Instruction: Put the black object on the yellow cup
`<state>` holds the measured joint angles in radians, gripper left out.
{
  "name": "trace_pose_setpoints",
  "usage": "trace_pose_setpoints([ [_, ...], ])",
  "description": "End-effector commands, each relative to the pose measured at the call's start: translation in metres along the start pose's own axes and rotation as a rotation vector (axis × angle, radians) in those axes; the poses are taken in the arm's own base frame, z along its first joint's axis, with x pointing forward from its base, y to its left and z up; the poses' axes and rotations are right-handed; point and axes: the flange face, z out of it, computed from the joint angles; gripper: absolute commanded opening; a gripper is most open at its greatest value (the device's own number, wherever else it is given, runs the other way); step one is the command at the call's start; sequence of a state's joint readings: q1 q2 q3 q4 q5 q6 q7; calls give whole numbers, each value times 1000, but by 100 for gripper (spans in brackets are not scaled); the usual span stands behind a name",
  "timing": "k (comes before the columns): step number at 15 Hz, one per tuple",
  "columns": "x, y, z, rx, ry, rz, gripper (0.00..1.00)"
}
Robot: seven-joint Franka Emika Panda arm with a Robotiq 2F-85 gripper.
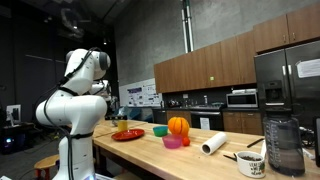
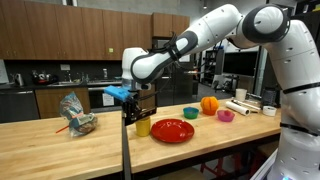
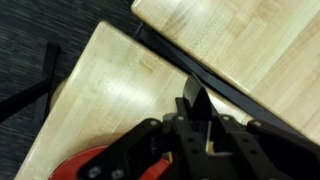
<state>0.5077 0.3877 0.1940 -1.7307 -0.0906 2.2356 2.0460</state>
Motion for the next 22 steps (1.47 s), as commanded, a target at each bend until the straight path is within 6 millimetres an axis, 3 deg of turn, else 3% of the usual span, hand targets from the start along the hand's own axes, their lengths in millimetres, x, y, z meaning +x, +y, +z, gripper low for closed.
trace_pose_setpoints([
  [1,-2,1,-9,73,22,146,5],
  [13,12,-31,8,35,55,149,5],
  [22,19,-43,16,1,76,158,5],
])
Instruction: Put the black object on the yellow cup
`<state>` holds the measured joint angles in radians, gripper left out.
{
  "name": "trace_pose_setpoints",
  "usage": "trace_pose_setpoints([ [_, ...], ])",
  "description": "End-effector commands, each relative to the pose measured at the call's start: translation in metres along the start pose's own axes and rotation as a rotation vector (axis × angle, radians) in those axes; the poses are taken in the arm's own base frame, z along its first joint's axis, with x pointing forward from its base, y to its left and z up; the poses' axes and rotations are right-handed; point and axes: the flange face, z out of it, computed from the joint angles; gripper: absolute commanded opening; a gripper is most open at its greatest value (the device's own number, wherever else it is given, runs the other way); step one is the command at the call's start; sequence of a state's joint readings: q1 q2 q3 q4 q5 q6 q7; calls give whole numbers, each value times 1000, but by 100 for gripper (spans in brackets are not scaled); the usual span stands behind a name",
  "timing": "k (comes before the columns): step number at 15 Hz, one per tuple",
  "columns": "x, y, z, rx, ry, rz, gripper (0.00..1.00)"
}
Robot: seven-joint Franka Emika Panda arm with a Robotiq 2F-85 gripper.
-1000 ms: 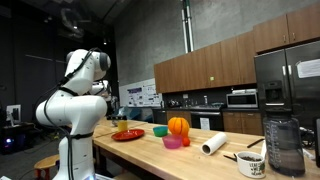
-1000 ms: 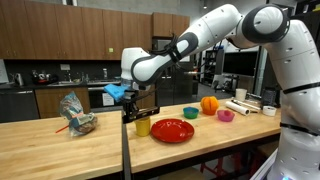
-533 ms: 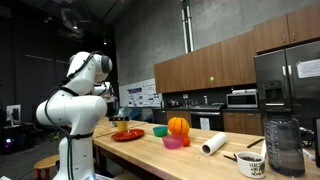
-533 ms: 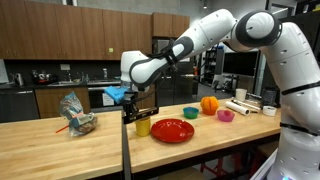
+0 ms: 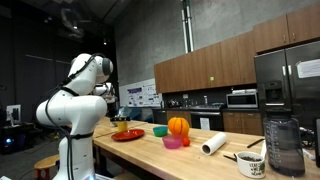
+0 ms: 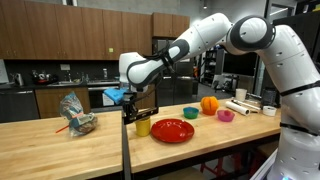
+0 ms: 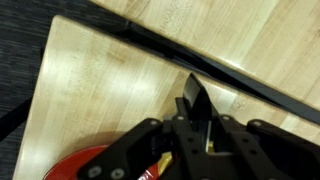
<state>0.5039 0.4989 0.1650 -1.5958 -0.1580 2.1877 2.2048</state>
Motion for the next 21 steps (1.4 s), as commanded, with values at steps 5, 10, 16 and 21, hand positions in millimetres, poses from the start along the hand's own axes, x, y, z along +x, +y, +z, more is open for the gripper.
trace_pose_setpoints([
  [5,6,-11,-6,-19,23,8,50],
  [10,8,-10,-14,-13,23,10,82],
  [16,11,0,-28,-8,13,-35,100],
  [21,20,18,-49,-19,32,-122,100],
])
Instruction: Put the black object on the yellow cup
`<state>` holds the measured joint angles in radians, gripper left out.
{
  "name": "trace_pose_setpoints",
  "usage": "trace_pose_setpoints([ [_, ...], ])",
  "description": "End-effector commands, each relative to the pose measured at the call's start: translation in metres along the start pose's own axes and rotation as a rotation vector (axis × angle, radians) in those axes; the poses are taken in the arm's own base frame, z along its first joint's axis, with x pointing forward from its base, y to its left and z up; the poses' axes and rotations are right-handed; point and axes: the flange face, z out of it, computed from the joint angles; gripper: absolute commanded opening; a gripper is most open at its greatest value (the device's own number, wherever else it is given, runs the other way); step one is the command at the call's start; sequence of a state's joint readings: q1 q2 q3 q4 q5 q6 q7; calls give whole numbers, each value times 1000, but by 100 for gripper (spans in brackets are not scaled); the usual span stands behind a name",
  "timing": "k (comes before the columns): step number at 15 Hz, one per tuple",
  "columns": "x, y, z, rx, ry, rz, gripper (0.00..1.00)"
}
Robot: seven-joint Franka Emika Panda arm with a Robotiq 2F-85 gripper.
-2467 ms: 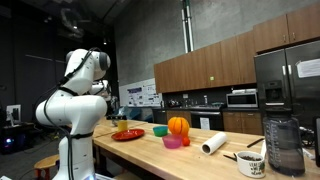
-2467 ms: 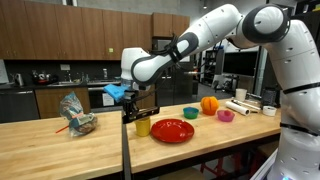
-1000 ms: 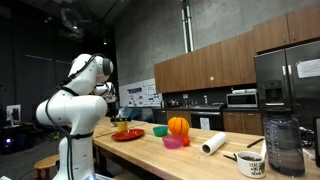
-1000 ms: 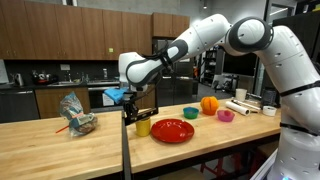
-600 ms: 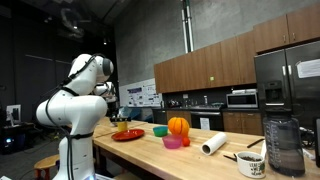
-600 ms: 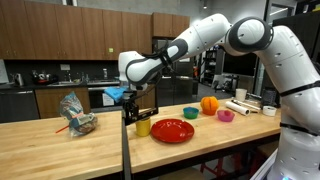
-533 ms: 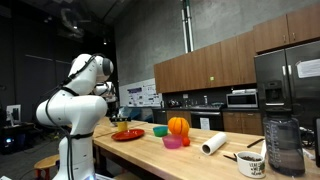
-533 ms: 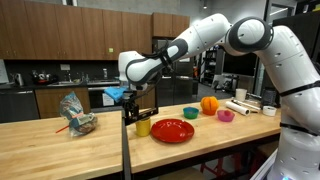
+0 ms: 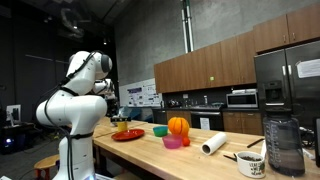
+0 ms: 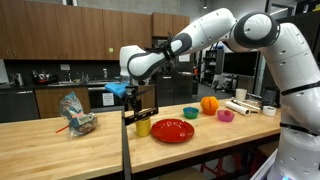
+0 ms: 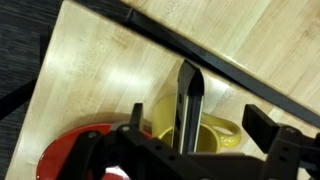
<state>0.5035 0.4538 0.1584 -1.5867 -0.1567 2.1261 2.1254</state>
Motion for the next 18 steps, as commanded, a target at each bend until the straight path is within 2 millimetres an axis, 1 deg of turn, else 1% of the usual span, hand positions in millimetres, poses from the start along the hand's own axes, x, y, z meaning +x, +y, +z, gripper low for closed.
trace_pose_setpoints([
  [1,16,25,-24,-30,24,-78,100],
  [3,25,36,-33,-53,39,-148,100],
  [7,51,61,-51,-90,47,-297,100],
  [12,98,94,-64,-137,78,-494,100],
  [18,162,137,-68,-179,72,-673,100],
])
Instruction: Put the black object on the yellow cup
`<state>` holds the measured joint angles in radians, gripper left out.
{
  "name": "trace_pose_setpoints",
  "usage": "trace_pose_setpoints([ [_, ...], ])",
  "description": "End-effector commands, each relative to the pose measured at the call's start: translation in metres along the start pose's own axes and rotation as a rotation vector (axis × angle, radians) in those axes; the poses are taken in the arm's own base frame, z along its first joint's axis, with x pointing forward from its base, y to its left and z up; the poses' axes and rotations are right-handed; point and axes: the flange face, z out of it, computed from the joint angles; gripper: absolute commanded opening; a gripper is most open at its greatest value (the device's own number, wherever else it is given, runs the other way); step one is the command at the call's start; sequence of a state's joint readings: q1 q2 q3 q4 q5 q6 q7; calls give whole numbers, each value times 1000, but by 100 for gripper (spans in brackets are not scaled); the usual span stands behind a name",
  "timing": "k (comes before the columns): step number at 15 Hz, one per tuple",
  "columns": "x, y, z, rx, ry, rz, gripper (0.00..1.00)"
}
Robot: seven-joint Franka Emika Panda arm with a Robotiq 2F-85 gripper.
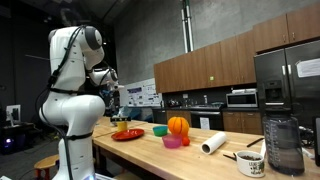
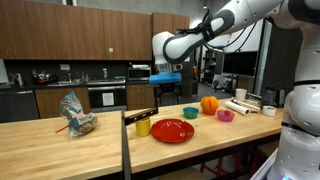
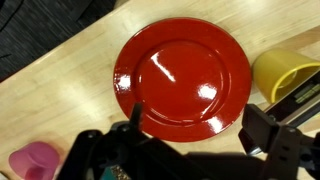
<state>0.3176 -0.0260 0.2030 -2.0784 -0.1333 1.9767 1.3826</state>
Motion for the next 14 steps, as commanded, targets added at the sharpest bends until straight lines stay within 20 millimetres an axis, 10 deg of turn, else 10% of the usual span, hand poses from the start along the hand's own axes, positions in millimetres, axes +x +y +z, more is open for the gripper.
trace_pose_setpoints([
  [1,12,53,2,-4,-11,-87,100],
  [14,61,176,17,-40,-8,-264,100],
])
